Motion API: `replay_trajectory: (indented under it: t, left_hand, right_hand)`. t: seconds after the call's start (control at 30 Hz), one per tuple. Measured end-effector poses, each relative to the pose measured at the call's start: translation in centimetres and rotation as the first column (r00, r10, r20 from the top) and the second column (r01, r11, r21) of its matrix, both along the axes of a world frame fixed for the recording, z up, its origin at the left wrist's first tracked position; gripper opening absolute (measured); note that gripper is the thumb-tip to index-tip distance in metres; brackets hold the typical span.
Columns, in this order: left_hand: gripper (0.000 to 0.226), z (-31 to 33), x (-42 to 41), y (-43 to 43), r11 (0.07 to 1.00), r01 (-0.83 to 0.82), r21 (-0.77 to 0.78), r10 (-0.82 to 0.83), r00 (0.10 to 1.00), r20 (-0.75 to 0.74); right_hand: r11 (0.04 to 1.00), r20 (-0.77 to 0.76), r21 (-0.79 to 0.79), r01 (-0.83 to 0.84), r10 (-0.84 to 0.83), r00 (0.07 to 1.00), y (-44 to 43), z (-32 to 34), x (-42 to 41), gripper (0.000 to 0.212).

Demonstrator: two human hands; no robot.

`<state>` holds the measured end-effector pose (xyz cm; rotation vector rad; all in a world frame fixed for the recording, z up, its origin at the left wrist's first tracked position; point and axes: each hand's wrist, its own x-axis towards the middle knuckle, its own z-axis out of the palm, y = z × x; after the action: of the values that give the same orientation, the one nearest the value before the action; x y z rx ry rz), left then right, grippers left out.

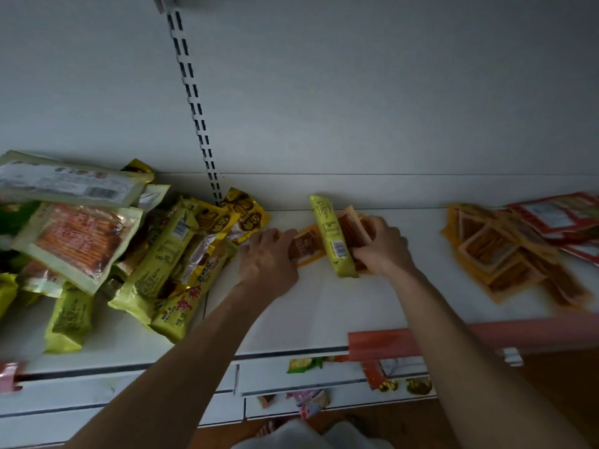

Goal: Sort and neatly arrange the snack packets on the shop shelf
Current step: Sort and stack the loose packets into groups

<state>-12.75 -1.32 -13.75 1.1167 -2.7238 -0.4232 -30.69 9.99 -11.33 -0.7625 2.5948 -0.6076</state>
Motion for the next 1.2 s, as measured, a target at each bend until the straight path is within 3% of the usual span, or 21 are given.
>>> replay_trajectory:
  t: [0.1,0.2,0.37,0.43,0.57,0.67,0.77,0.9,1.1,1.2]
  left_hand:
    - [0.055,0.6,-0.7,-0.3,0.998,-0.023,0.054,0.022,1.0,0.019]
    - [0.056,0.7,-1.0,-0.3,0.986,0.008,0.164,0.007,0.996,-0.091]
    - [0.053,0.3,-0.3,0.3,0.986,-0.024,0.166,0.062,0.971,-0.23]
    - [0.052,0.2,-0.3,0.5,0.972,-0.084,0.221,0.154,0.934,-0.322]
    - [0.049,0.2,-1.1,2.4,0.931,-0.153,0.331,0.308,0.817,-0.487]
    - [0.047,0.7,-2.4,4.2,0.871,-0.139,0.472,0.42,0.71,-0.566]
    - [0.05,0.7,-3.8,6.0,0.845,-0.135,0.517,0.453,0.694,-0.559]
    - [0.047,0.5,-5.0,7.4,0.821,-0.184,0.54,0.5,0.689,-0.525]
    - [0.045,0.0,-5.5,8.7,0.805,-0.233,0.546,0.537,0.676,-0.504]
    - [0.047,0.2,-5.7,9.1,0.803,-0.226,0.552,0.545,0.652,-0.526]
  right_hand:
    - [0.997,0.082,-0.069,0.037,-0.032,0.996,0.6,-0.1,-0.1,0.077]
    - [0.99,0.123,-0.124,0.07,-0.055,0.991,0.9,-0.2,0.1,0.081]
    - [0.982,0.133,-0.167,0.088,-0.066,0.989,1.3,-0.6,0.1,0.097]
    - [0.989,0.124,-0.135,0.064,-0.048,0.991,1.4,-0.5,-0.3,0.101]
    - [0.987,0.071,0.06,-0.148,0.144,0.987,1.4,0.6,-1.5,0.08]
    - [0.965,0.072,0.1,-0.241,0.235,0.969,1.1,1.3,-1.9,0.072]
    - [0.956,0.074,0.101,-0.276,0.269,0.96,1.1,1.4,-1.6,0.063]
    - [0.932,0.027,0.106,-0.347,0.347,0.938,1.6,1.3,-2.2,0.066]
    - [0.909,0.083,0.11,-0.401,0.394,0.916,2.1,1.7,-3.5,0.059]
    - [0.925,0.147,0.003,-0.38,0.376,0.915,2.2,1.5,-3.4,0.055]
